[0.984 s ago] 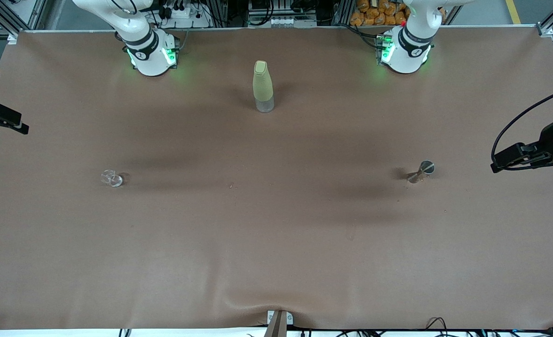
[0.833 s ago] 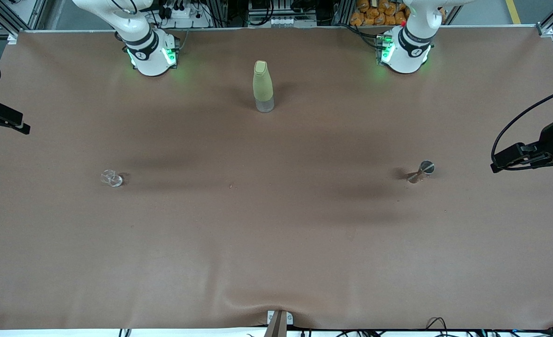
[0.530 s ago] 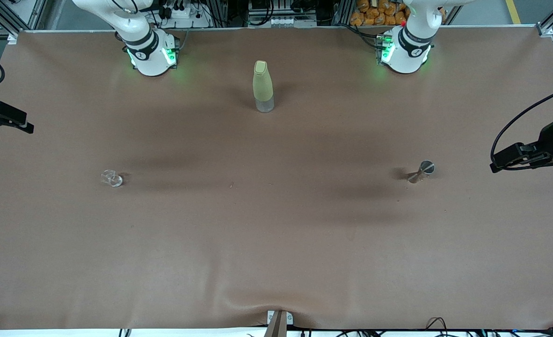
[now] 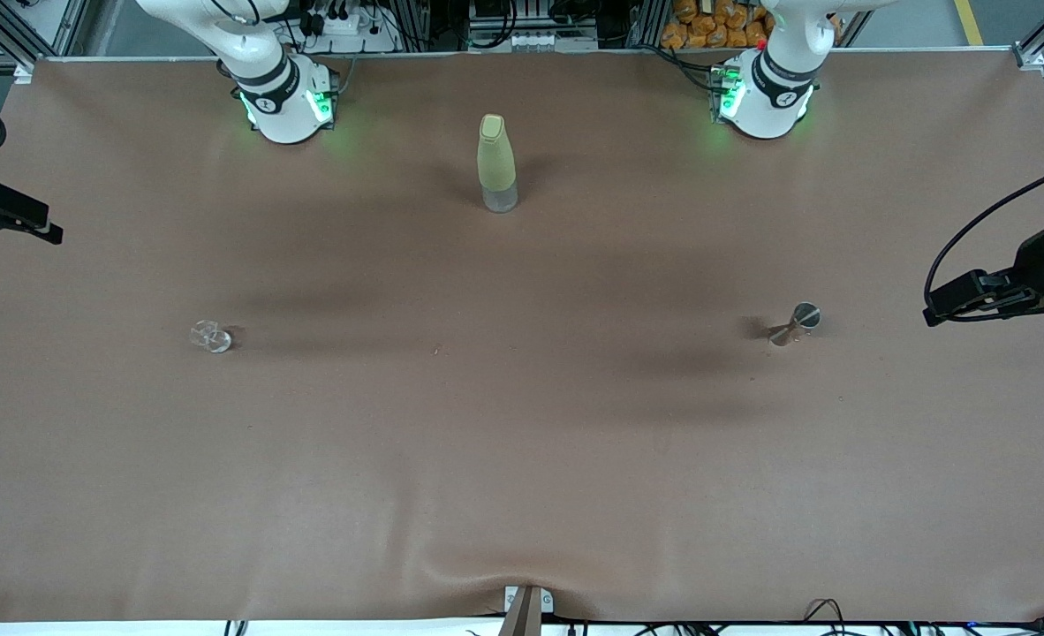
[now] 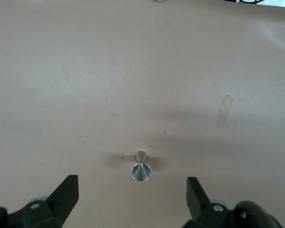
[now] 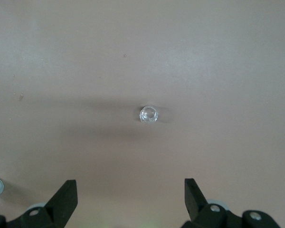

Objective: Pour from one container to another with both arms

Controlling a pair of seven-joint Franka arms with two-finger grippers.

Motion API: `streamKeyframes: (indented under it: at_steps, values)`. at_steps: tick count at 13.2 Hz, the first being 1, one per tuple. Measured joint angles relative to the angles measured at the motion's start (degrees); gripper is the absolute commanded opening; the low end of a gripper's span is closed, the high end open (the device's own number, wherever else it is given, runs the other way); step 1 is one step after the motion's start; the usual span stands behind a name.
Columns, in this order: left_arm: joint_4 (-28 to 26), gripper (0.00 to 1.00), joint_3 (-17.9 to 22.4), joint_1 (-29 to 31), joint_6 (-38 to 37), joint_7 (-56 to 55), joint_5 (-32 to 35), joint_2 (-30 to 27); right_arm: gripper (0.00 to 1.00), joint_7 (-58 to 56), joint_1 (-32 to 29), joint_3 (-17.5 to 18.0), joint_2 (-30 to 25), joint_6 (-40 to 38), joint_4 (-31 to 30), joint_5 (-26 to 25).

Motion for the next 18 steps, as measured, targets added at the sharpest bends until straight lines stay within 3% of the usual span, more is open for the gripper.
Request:
streamKeyframes:
  at_steps: [8, 18]
  values:
    - [0.00, 1.00, -0.51, -0.31, 0.00, 0.08, 0.61, 0.01, 1.00, -0.79, 0.20, 0.77, 0.00, -0.57, -0.37, -0.03]
    - [0.07, 1.00, -1.64, -0.54, 0.00, 0.08, 0.75, 0.01, 1.00, -22.26, -5.13, -0.54, 1.51, 1.68, -1.46, 2.83]
